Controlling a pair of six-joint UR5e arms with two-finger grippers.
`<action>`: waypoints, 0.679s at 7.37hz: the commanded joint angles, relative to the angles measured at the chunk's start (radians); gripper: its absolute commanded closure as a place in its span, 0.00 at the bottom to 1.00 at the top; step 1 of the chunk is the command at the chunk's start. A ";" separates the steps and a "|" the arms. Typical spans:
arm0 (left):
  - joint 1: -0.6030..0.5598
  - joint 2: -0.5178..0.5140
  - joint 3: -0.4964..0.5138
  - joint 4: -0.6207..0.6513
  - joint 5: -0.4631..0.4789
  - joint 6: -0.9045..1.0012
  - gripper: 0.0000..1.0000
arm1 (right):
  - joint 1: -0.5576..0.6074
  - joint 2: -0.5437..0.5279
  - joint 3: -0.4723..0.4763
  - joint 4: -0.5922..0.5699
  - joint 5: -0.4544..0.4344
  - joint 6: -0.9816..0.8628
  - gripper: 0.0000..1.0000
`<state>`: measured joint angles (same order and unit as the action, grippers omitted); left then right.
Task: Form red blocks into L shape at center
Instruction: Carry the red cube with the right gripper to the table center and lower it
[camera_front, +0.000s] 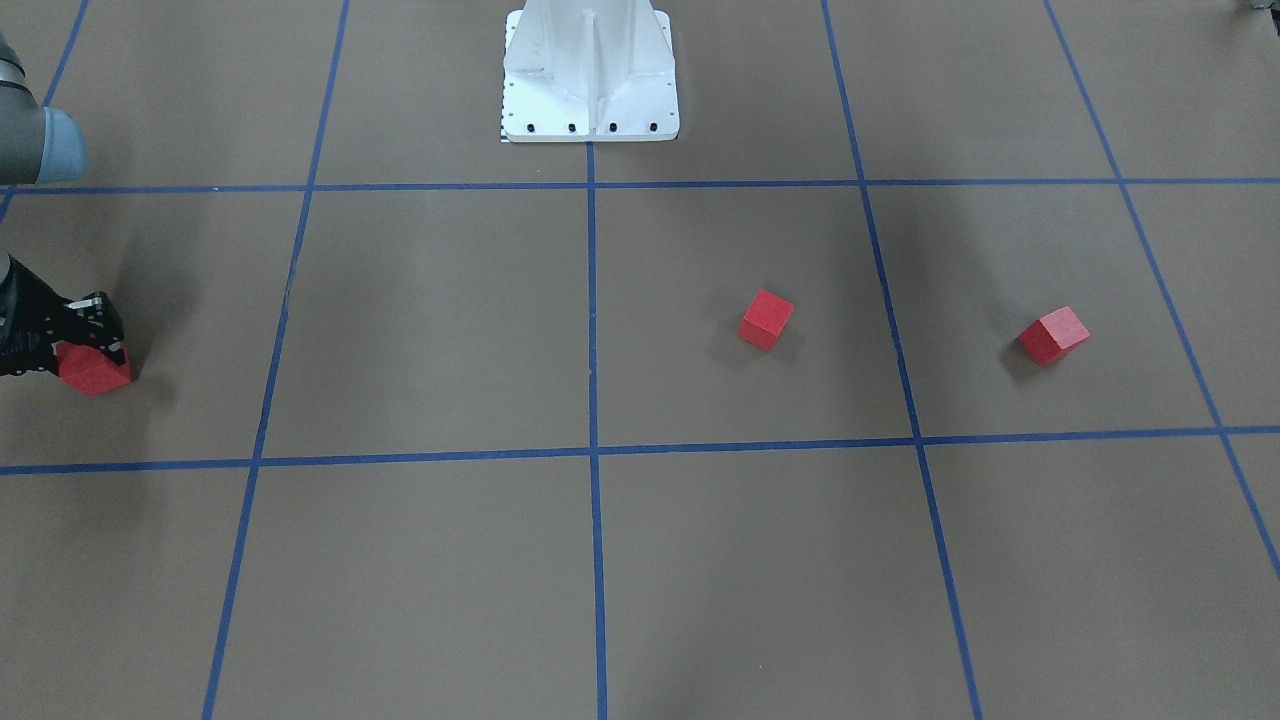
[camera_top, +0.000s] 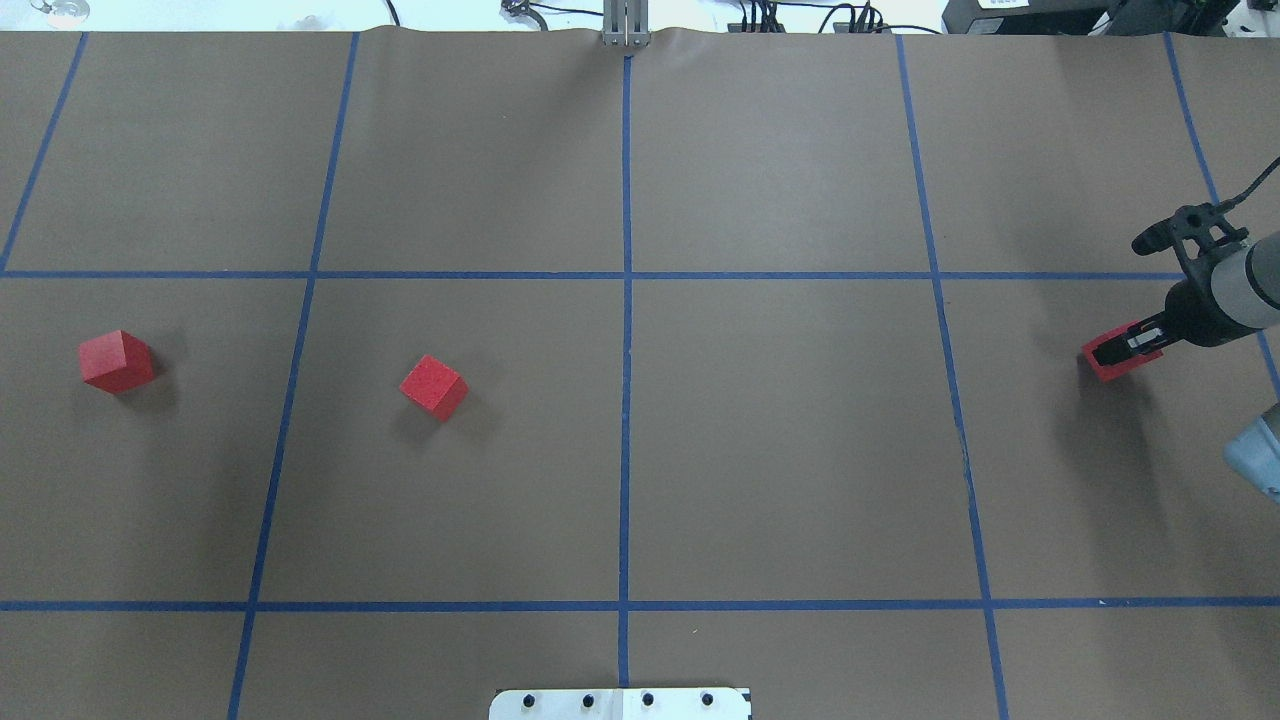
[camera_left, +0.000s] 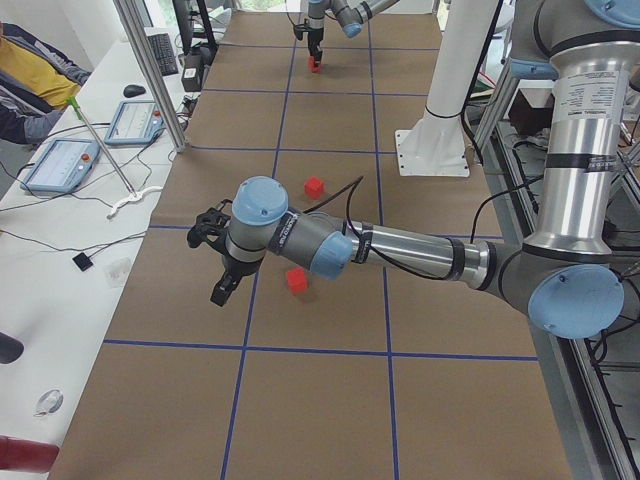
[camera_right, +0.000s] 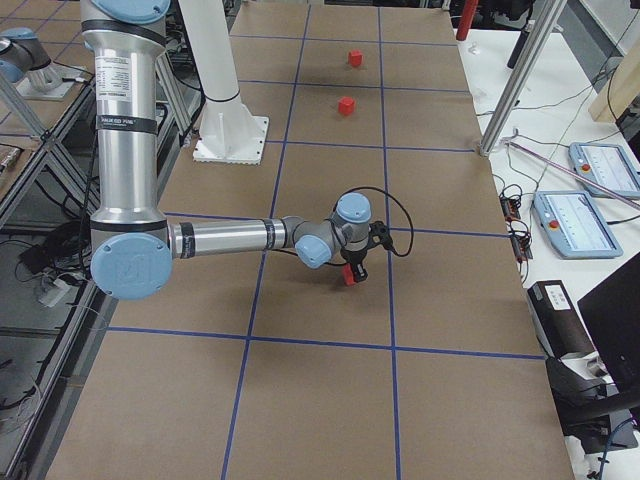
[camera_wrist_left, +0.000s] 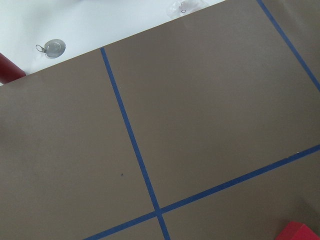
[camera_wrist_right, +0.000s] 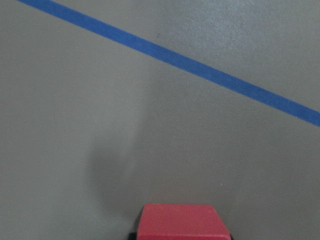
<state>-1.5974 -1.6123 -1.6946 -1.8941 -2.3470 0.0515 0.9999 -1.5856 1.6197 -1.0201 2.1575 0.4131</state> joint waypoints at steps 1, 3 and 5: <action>0.001 0.008 0.003 -0.005 0.000 0.001 0.00 | -0.013 0.086 0.125 -0.180 0.001 0.125 1.00; 0.001 0.008 0.004 -0.005 0.000 0.001 0.00 | -0.136 0.253 0.144 -0.279 -0.014 0.322 1.00; 0.001 0.008 0.006 -0.005 0.000 0.001 0.00 | -0.321 0.474 0.141 -0.464 -0.175 0.592 1.00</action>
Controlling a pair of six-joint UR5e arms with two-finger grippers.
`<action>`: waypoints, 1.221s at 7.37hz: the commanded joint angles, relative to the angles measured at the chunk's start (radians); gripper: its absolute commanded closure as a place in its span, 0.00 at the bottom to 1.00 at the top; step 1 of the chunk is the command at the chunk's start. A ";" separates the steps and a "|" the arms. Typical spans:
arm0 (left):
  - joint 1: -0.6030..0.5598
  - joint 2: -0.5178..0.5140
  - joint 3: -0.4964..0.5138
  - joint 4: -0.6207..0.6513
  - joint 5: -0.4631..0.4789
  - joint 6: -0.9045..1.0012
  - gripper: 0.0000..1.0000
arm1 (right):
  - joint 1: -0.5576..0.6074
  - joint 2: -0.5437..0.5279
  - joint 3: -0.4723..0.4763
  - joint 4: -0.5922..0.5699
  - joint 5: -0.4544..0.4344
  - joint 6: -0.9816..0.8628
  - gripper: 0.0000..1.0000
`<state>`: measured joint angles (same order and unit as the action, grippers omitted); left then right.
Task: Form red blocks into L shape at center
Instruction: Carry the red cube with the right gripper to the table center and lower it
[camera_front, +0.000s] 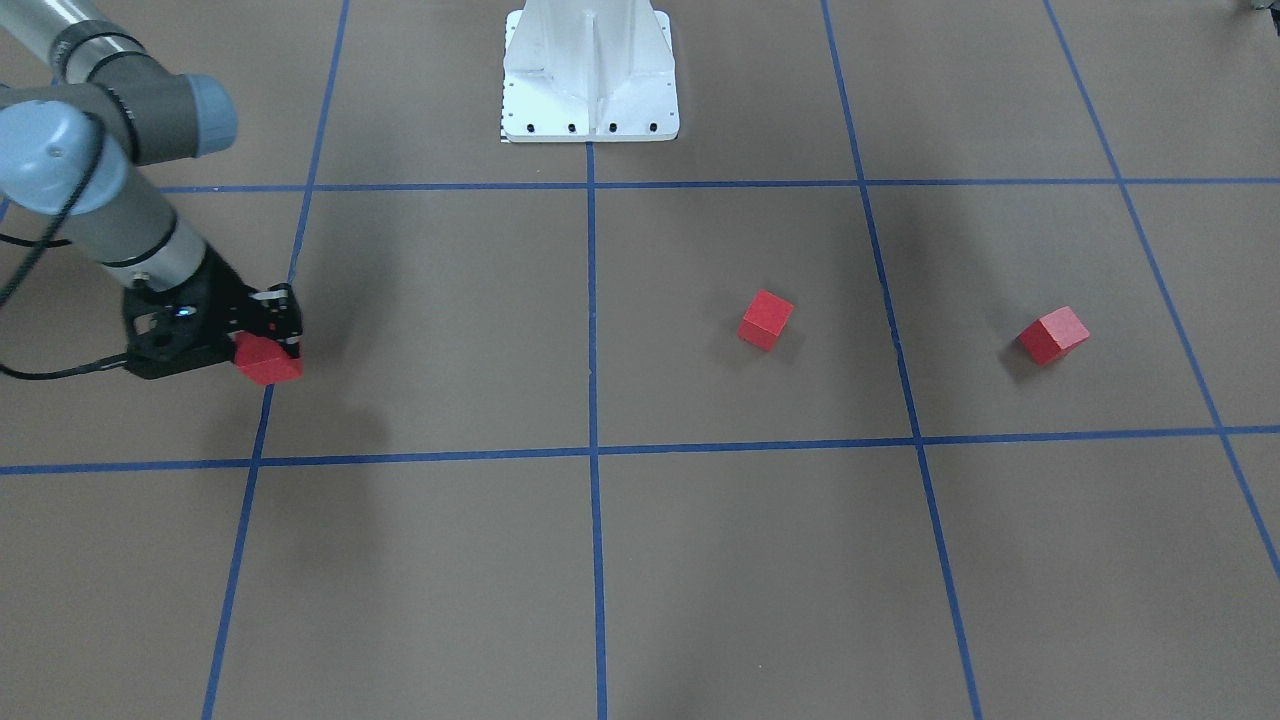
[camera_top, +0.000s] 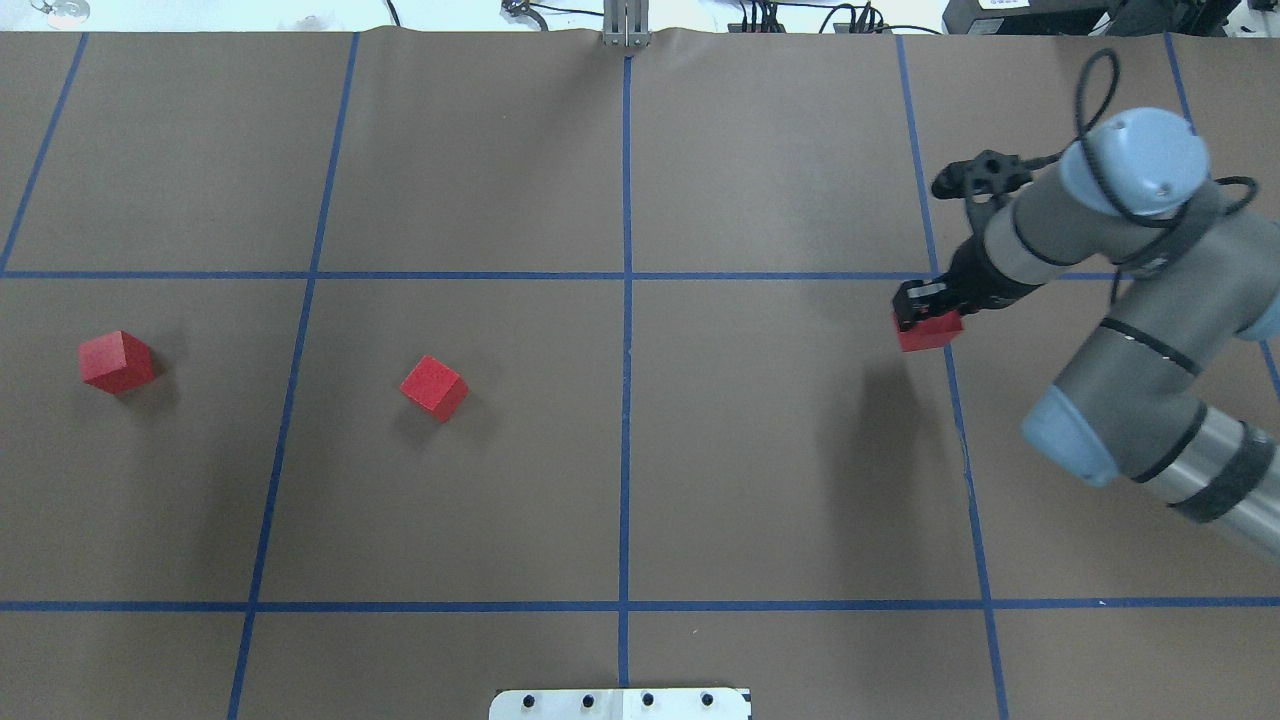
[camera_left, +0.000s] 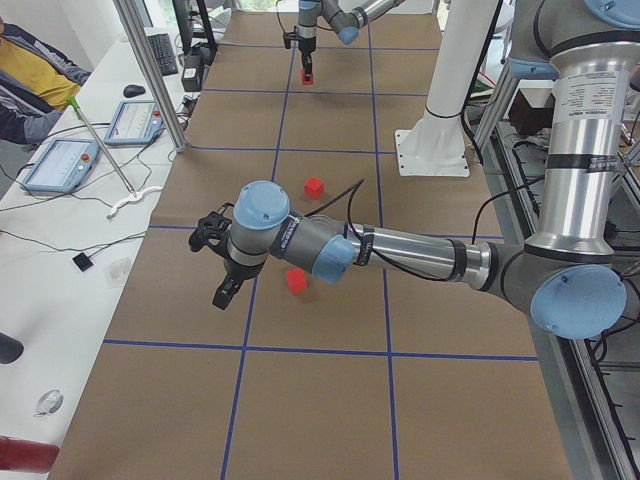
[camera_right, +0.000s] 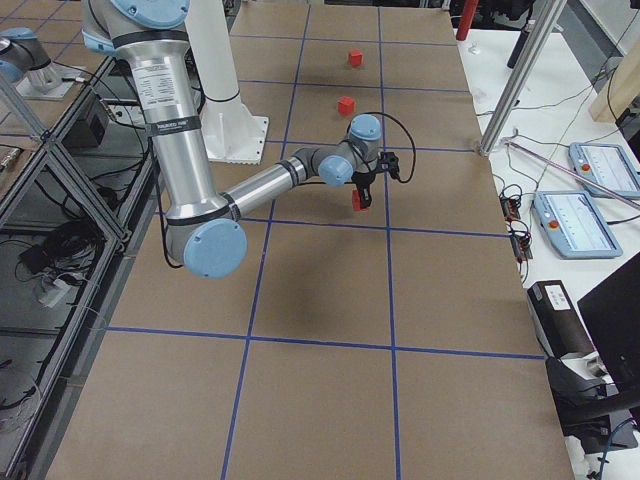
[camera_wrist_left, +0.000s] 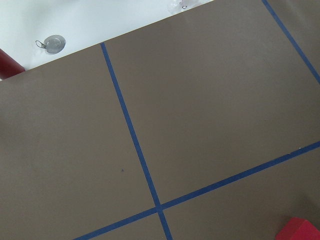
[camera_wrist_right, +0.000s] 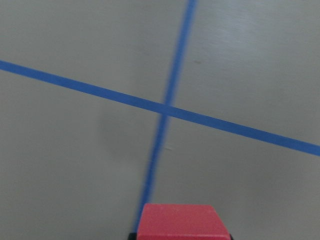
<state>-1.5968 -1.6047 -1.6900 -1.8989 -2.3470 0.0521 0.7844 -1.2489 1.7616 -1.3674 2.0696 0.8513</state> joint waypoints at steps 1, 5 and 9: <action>0.000 0.000 0.000 0.000 0.000 0.000 0.00 | -0.164 0.245 -0.007 -0.233 -0.106 0.226 1.00; 0.000 0.000 -0.002 0.000 0.000 0.000 0.00 | -0.315 0.555 -0.294 -0.253 -0.215 0.430 0.87; 0.000 0.000 0.000 0.000 0.000 0.000 0.00 | -0.344 0.554 -0.313 -0.243 -0.241 0.430 0.71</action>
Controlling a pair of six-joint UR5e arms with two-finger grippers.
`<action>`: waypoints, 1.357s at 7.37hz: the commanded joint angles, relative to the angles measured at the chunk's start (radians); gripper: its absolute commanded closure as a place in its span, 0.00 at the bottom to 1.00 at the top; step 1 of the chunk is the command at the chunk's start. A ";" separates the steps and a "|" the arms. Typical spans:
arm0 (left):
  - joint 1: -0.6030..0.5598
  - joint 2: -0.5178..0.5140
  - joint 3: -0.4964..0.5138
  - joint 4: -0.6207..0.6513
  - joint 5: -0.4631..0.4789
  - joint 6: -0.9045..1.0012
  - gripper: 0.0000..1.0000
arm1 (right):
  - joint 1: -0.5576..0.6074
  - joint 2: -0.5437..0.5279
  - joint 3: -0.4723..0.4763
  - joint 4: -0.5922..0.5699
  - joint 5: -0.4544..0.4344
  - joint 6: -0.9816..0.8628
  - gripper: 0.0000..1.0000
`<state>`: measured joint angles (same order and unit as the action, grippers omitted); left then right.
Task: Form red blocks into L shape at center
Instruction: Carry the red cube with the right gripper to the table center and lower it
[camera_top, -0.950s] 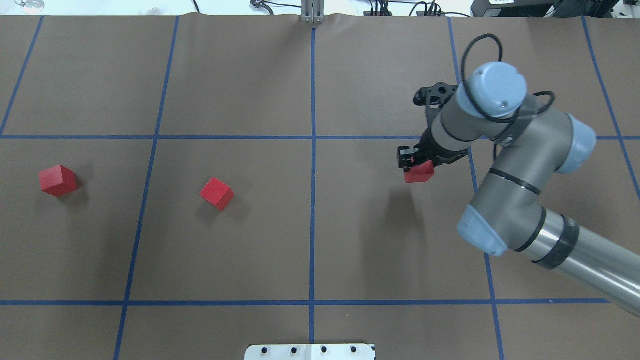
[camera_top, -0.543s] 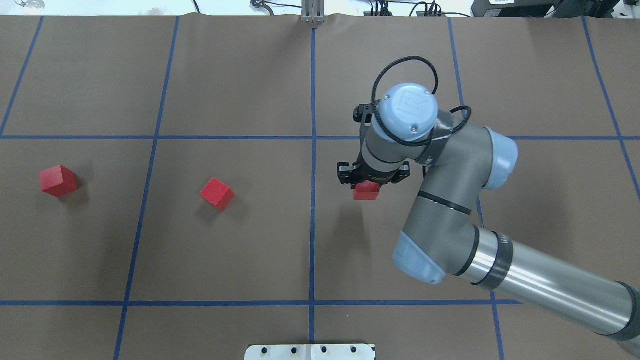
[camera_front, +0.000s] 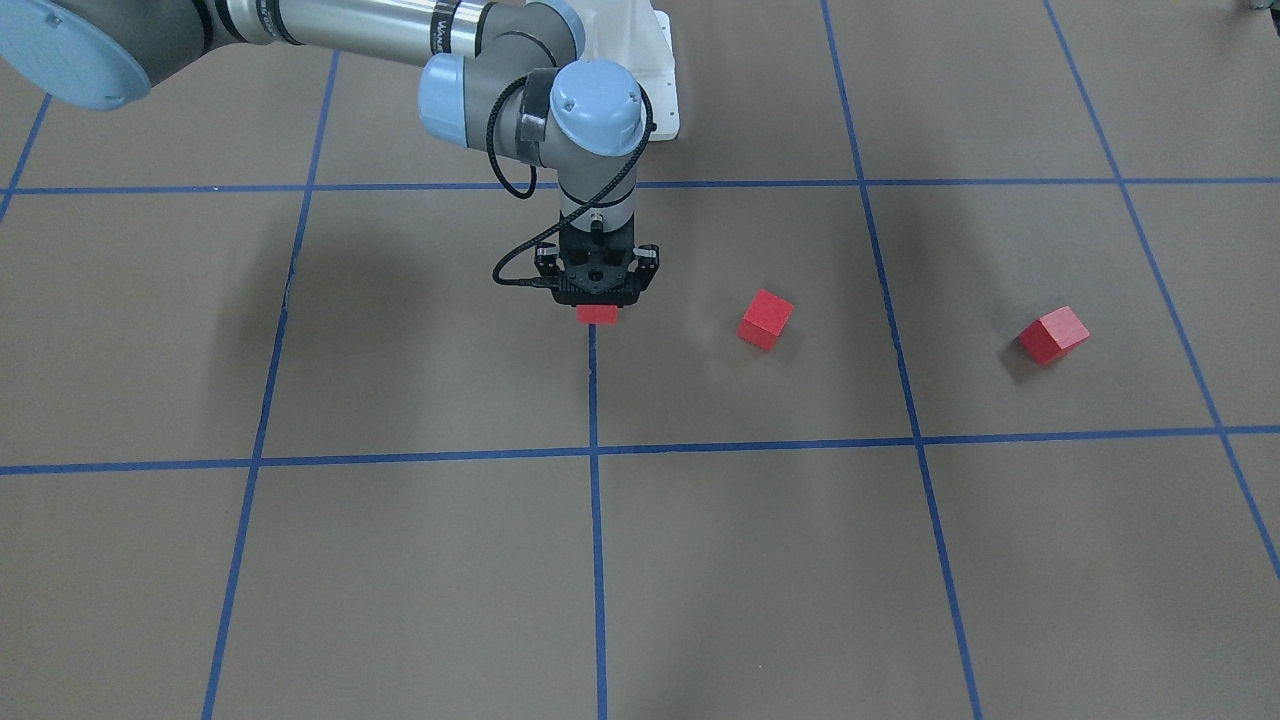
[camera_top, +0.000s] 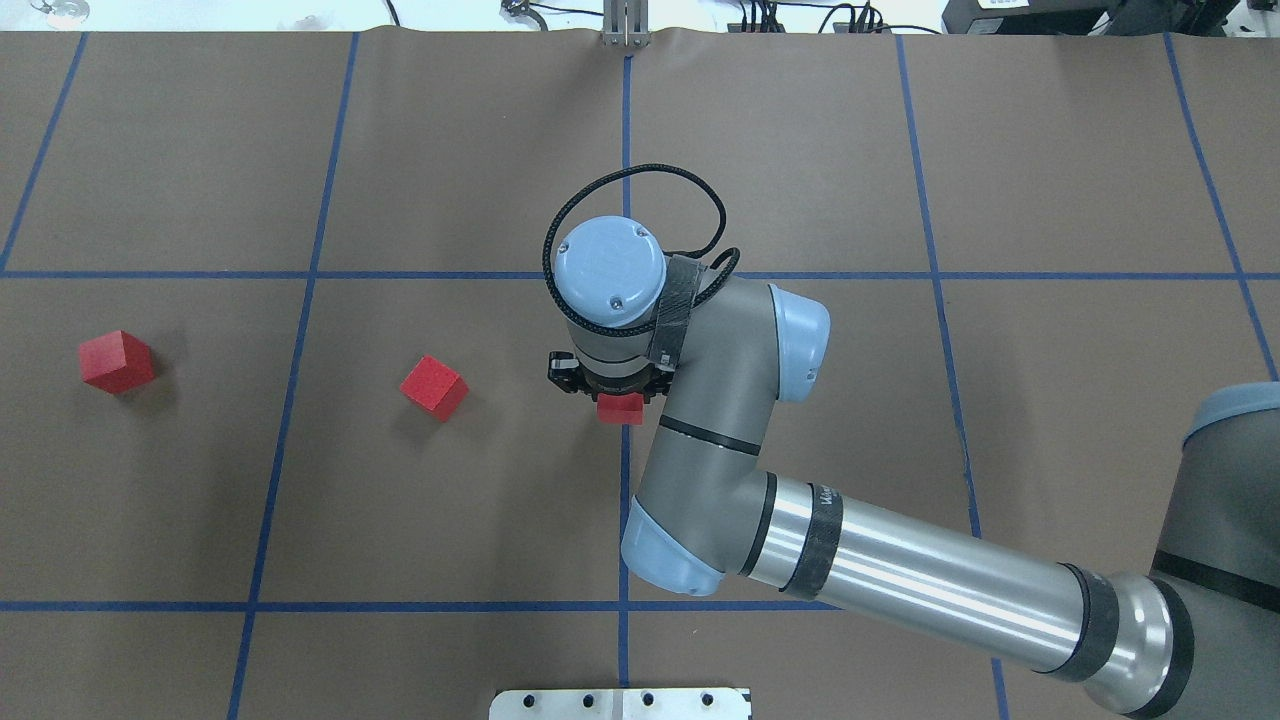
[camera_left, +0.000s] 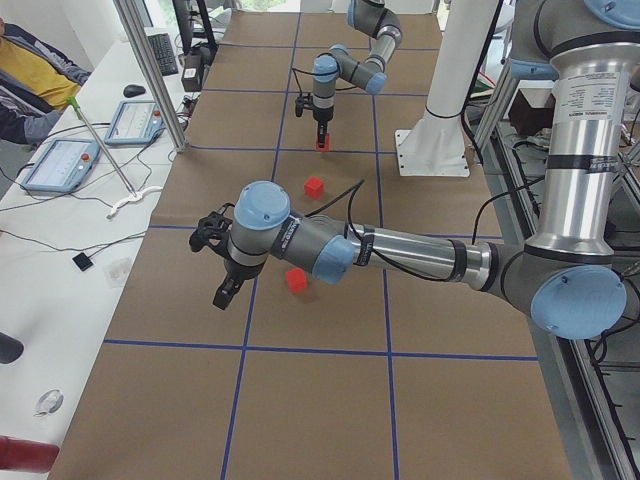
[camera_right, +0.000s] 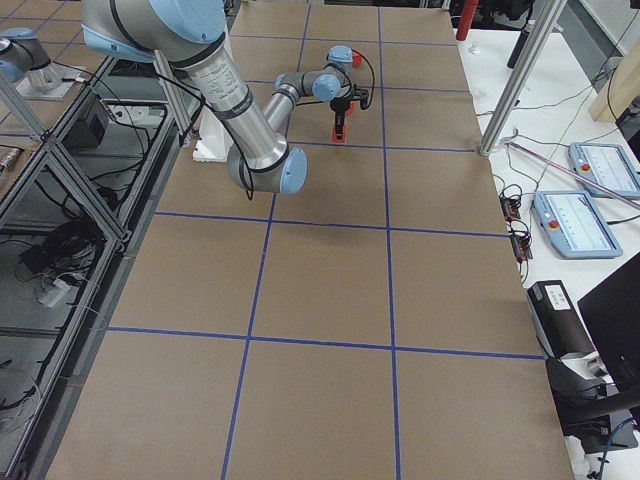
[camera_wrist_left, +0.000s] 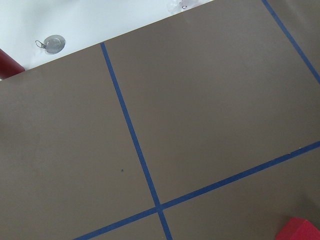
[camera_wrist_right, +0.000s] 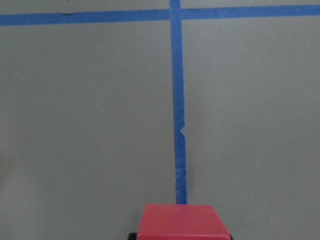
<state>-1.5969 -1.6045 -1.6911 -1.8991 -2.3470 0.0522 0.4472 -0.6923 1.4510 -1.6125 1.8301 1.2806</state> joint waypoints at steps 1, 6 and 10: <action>0.000 0.000 0.001 0.000 0.000 0.000 0.00 | -0.007 -0.003 -0.004 0.002 -0.002 0.000 0.66; 0.000 0.000 0.001 0.000 0.000 0.000 0.00 | -0.018 -0.007 -0.018 0.005 -0.015 0.010 0.47; 0.000 0.000 0.001 0.000 0.000 0.000 0.00 | -0.019 -0.013 -0.024 0.039 -0.015 0.010 0.29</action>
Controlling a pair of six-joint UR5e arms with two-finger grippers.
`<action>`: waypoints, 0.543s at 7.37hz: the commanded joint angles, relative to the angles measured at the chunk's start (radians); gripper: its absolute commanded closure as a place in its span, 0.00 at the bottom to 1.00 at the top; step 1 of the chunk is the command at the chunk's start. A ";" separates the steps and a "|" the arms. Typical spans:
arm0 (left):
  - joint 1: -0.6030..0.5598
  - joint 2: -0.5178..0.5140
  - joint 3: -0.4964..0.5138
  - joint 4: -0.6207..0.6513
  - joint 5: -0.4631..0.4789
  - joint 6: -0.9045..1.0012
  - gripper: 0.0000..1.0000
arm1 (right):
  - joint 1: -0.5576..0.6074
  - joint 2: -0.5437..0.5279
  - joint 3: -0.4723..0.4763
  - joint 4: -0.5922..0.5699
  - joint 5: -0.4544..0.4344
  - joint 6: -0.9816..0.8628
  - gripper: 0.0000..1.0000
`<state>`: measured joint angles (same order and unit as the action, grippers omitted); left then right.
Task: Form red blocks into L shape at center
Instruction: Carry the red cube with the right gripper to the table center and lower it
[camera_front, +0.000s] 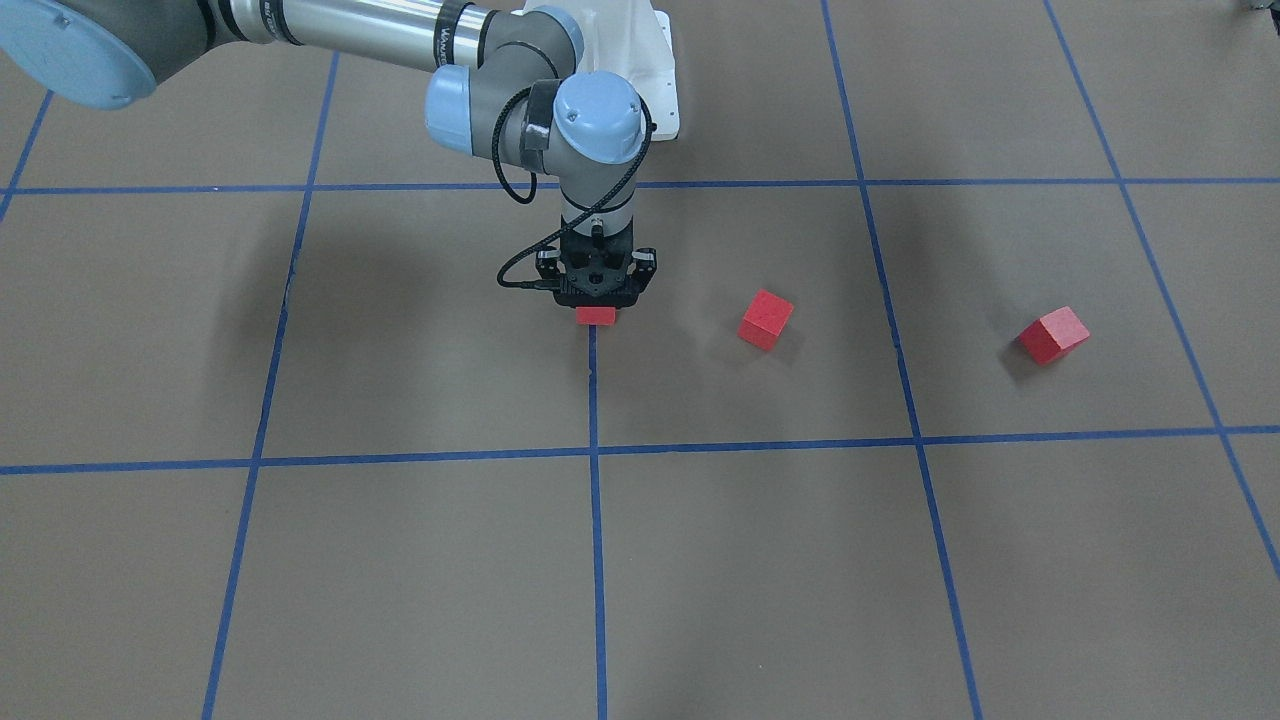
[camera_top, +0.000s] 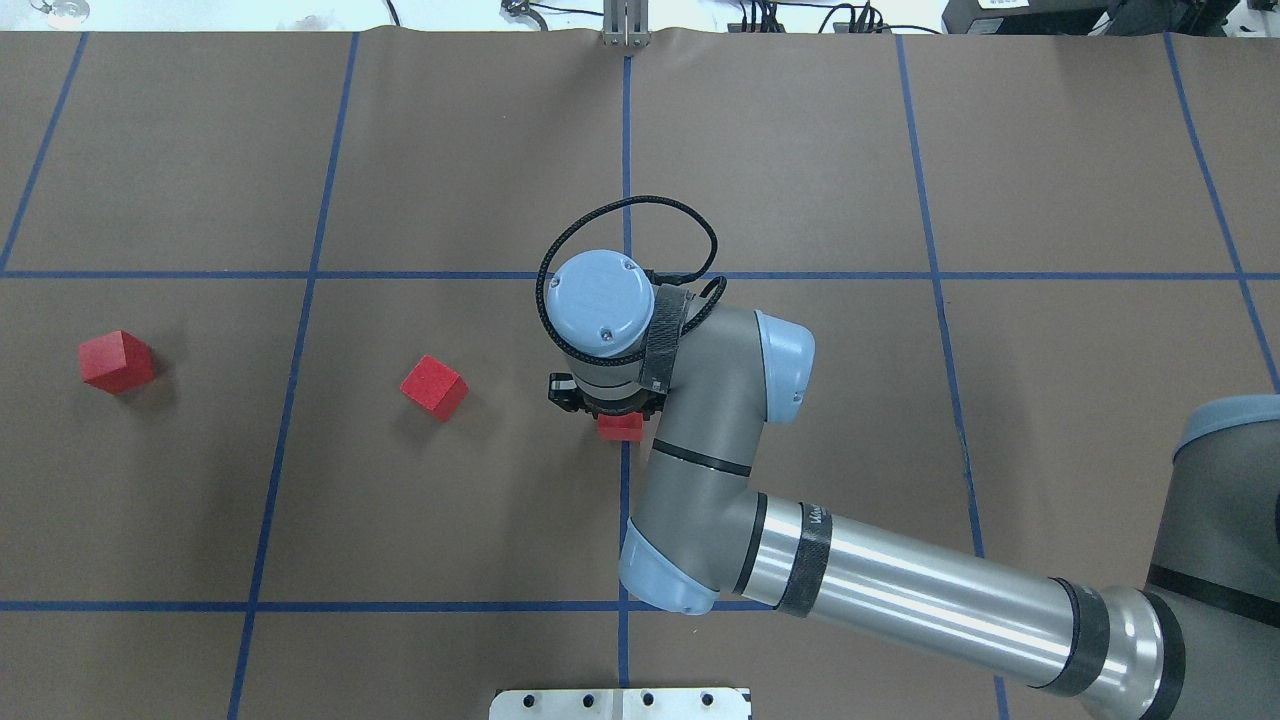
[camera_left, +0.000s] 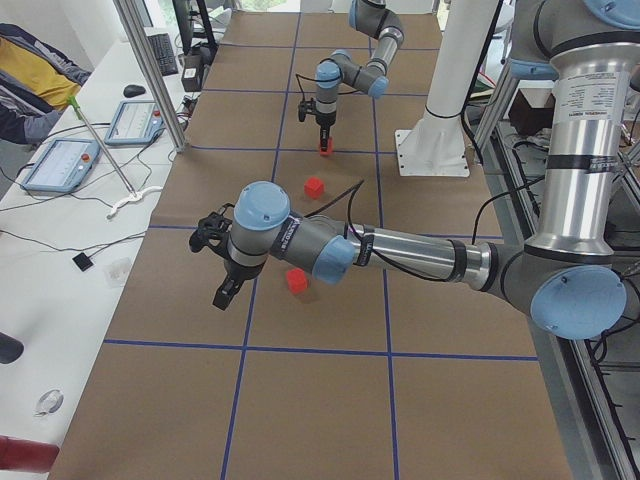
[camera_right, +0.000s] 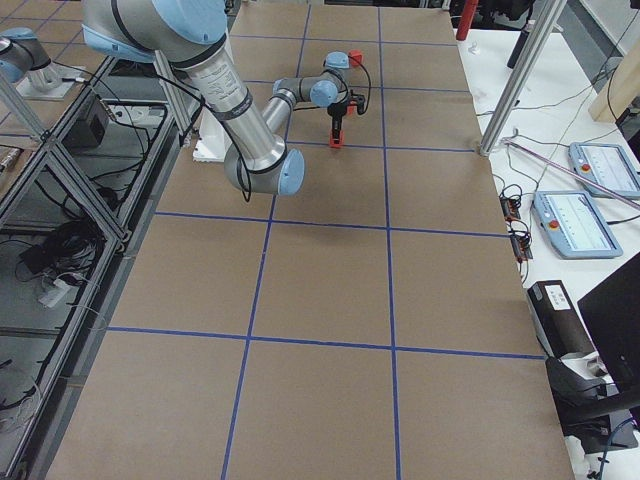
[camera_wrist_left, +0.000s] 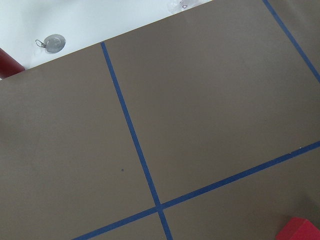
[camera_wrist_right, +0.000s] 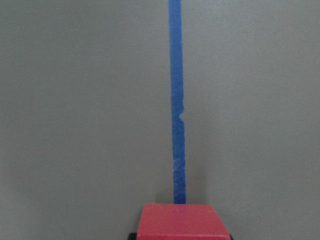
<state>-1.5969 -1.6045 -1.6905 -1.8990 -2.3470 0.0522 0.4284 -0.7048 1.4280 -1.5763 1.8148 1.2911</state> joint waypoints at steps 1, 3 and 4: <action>0.000 0.000 0.000 0.000 0.000 0.000 0.00 | -0.003 -0.001 -0.001 0.002 -0.002 -0.001 0.25; 0.000 0.000 -0.002 0.000 0.000 0.000 0.00 | -0.005 -0.001 -0.001 0.002 -0.015 0.002 0.18; 0.000 0.000 -0.002 0.000 0.000 0.000 0.00 | -0.007 0.001 -0.001 0.001 -0.022 0.002 0.02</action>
<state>-1.5969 -1.6046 -1.6913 -1.8991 -2.3470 0.0522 0.4236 -0.7050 1.4267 -1.5742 1.8030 1.2927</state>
